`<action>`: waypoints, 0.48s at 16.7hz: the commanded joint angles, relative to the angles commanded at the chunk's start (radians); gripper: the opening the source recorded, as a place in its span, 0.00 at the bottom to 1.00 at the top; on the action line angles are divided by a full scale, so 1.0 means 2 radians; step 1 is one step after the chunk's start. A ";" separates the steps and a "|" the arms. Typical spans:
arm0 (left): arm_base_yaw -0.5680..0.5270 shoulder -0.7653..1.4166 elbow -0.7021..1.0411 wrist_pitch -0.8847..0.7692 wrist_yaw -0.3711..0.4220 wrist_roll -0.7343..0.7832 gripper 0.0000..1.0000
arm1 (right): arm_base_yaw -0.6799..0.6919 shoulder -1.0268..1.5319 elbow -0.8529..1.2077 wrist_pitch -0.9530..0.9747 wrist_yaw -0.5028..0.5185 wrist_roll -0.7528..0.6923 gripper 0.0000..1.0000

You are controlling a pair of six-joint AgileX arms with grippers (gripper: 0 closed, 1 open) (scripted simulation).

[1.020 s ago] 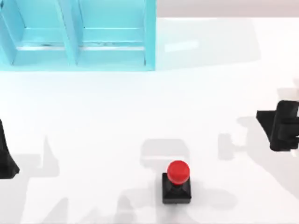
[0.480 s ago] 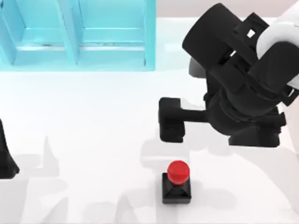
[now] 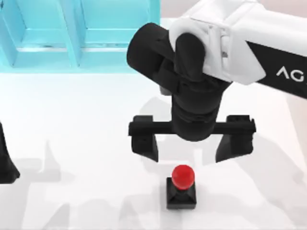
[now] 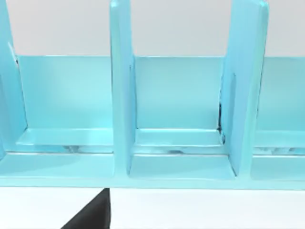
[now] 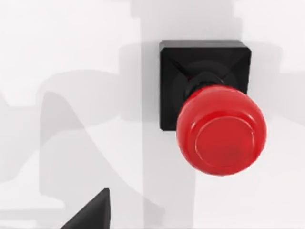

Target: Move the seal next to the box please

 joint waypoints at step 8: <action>0.000 0.000 0.000 0.000 0.000 0.000 1.00 | -0.002 0.005 -0.017 0.019 0.000 -0.001 1.00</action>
